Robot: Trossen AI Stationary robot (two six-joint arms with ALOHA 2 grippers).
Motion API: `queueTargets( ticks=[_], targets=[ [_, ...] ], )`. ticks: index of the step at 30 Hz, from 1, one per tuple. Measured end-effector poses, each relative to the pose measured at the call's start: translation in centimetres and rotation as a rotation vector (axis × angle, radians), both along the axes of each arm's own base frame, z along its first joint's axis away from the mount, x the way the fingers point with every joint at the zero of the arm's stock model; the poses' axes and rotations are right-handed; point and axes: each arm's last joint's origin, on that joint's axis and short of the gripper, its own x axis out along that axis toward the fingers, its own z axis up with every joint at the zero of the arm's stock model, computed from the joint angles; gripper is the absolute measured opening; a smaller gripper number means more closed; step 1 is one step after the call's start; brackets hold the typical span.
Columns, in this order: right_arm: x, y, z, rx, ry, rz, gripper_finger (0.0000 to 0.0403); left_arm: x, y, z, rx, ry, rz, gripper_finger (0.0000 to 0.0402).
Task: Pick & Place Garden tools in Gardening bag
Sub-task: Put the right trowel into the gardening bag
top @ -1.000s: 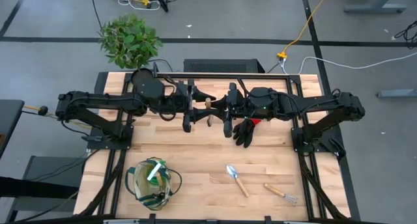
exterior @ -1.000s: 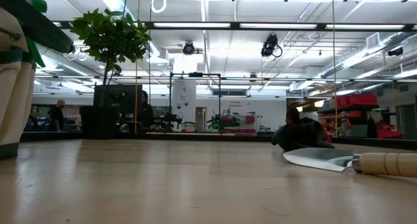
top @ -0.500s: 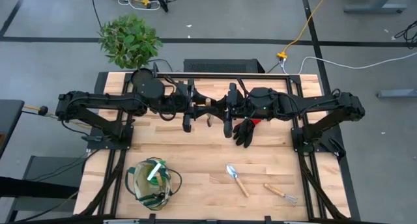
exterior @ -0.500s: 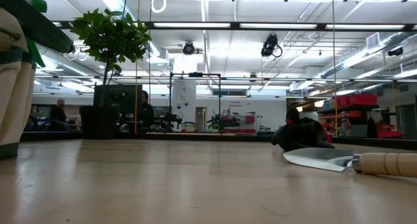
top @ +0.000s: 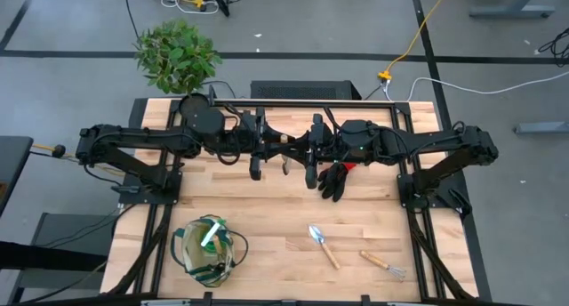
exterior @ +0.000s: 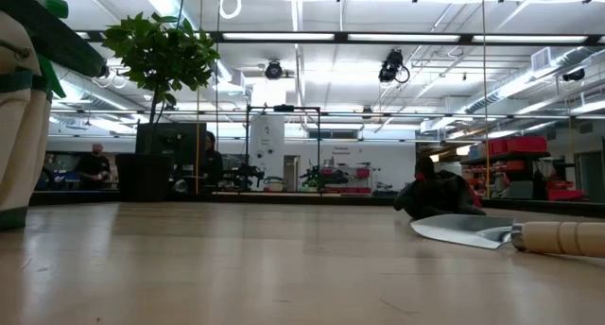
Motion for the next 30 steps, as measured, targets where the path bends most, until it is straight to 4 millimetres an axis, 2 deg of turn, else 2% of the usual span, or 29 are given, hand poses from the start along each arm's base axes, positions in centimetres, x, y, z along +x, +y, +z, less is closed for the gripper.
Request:
queueTargets(
  ticks=[7, 17, 23, 30],
  targets=[
    [0.0, 0.0, 0.0, -0.002, 0.0, 0.007, 0.0067, 0.0, 0.0, 0.0, -0.003, 0.0, -0.003, 0.0071],
    [-0.1, 0.0, 0.1, -0.013, 0.002, 0.009, 0.0162, -0.1, 0.0, 0.1, 0.017, -0.004, -0.001, 0.0071],
    [-1.1, 0.0, 0.9, -0.011, -0.013, 0.013, 0.02, -1.5, -0.1, 1.1, 0.039, -0.015, -0.018, 0.0071],
    [-2.2, -0.1, 1.3, -0.013, 0.008, 0.012, 0.0206, -3.1, -0.4, 1.9, 0.057, -0.016, -0.108, 0.0071]
  ],
)
